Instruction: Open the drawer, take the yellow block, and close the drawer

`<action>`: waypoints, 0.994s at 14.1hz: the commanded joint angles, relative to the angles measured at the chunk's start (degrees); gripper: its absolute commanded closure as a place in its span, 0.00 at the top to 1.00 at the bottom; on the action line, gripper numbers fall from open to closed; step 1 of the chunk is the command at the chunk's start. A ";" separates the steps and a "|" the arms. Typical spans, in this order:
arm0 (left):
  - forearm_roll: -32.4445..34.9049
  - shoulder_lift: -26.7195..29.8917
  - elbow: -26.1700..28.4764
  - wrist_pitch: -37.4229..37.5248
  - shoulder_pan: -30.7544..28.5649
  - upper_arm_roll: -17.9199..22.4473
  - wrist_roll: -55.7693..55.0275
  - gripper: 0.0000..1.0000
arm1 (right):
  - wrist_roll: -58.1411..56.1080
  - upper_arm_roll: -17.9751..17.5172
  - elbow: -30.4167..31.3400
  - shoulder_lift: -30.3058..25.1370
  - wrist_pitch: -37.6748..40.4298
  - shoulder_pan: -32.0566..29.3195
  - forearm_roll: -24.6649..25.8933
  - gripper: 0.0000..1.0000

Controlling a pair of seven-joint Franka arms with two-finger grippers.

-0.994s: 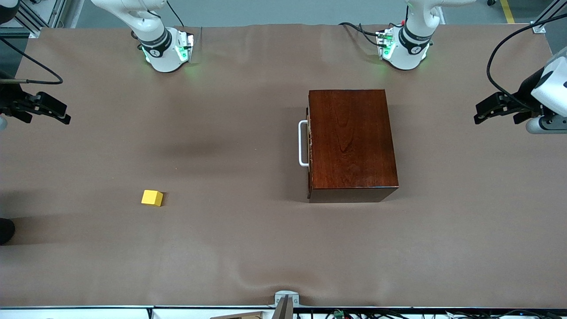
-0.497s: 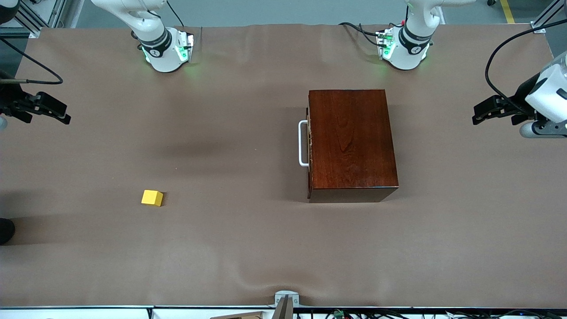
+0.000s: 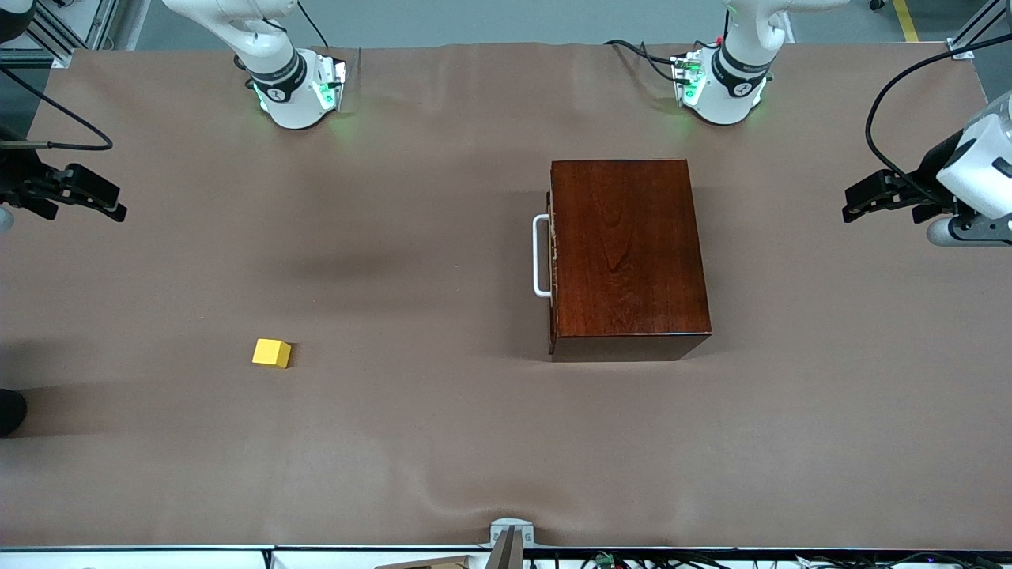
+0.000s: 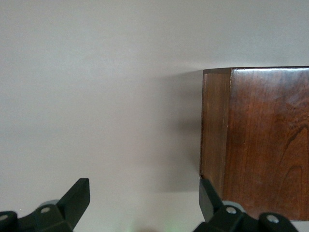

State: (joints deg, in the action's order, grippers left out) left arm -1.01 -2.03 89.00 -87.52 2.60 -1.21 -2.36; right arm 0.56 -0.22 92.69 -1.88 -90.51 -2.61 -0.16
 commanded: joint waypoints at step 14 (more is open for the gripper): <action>2.76 1.33 1.44 -1.69 -1.11 -0.02 3.94 1.00 | -0.47 -0.57 -0.31 -0.23 0.25 -0.29 0.60 1.00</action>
State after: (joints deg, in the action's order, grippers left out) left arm -0.06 -1.15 89.43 -87.98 1.40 -0.98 0.08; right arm 0.54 -0.34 92.69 -1.88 -90.51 -2.61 -0.16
